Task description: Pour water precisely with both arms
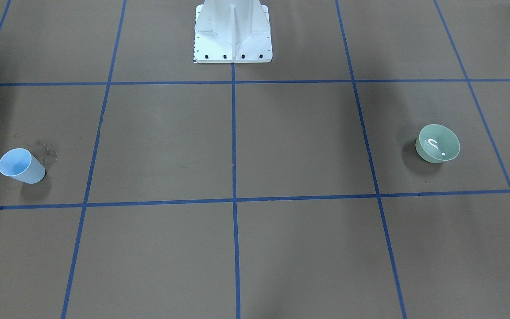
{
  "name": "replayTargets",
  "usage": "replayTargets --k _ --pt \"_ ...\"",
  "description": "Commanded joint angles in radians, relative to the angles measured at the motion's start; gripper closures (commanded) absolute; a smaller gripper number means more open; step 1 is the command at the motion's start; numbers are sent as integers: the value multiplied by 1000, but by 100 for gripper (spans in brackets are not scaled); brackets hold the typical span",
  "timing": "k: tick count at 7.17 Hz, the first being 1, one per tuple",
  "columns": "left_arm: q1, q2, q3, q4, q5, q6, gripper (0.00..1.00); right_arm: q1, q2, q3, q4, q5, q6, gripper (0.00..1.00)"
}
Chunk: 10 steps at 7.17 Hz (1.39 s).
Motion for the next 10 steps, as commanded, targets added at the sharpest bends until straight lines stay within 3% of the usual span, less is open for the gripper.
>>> replayTargets --k 1,4,10 --pt "1 0 -3 2 -5 -8 0 -11 0 -4 -7 0 -6 0" --pt "2 -1 6 2 -23 -9 0 -12 9 2 -145 2 -81 0" --pt "2 -13 -27 -8 -20 -11 0 -5 65 6 -161 -1 -89 0"
